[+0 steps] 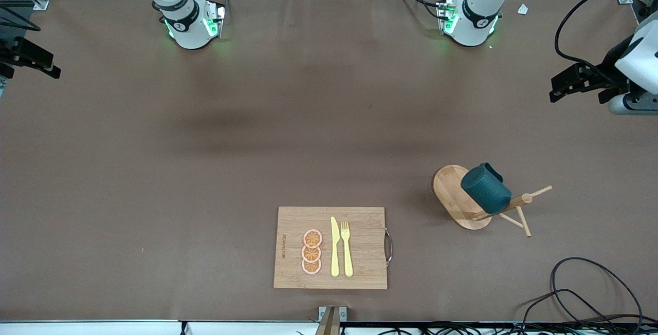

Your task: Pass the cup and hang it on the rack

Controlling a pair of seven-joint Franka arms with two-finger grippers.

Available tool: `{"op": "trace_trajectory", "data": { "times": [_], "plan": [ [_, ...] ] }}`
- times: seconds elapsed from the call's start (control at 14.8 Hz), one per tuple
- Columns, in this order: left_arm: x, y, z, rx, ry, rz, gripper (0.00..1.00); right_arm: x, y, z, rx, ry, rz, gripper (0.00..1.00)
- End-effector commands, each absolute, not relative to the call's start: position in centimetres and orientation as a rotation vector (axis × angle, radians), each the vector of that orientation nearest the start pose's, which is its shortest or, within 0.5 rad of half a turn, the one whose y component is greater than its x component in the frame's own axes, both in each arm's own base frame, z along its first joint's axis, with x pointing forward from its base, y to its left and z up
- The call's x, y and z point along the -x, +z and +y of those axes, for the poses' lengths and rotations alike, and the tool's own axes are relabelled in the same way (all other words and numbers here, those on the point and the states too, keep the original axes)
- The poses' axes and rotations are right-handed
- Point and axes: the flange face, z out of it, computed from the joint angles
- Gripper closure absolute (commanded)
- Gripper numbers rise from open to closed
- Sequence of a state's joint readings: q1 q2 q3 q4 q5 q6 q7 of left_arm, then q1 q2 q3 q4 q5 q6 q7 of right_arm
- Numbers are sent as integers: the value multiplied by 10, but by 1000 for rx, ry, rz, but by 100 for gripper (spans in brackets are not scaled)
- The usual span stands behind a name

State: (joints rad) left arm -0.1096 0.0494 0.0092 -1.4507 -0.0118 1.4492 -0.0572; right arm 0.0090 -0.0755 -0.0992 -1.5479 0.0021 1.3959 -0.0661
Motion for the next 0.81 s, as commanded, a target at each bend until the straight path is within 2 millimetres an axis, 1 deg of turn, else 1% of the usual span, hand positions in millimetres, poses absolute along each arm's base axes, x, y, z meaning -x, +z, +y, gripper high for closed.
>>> {"op": "trace_trajectory", "data": {
  "times": [0.0, 0.34, 0.61, 0.74],
  "plan": [
    [-536, 640, -55, 3153, 55, 79, 0, -504, 663, -46, 3120, 118, 31, 0],
    [-534, 639, -55, 3151, 35, 54, 0, -504, 662, -45, 3120, 121, 29, 0],
    [-542, 645, -56, 3142, -75, 58, 0, -504, 662, -45, 3120, 121, 29, 0],
    [-544, 645, -55, 3142, -92, 58, 0, -505, 663, -43, 3121, 114, 24, 0]
  ]
}}
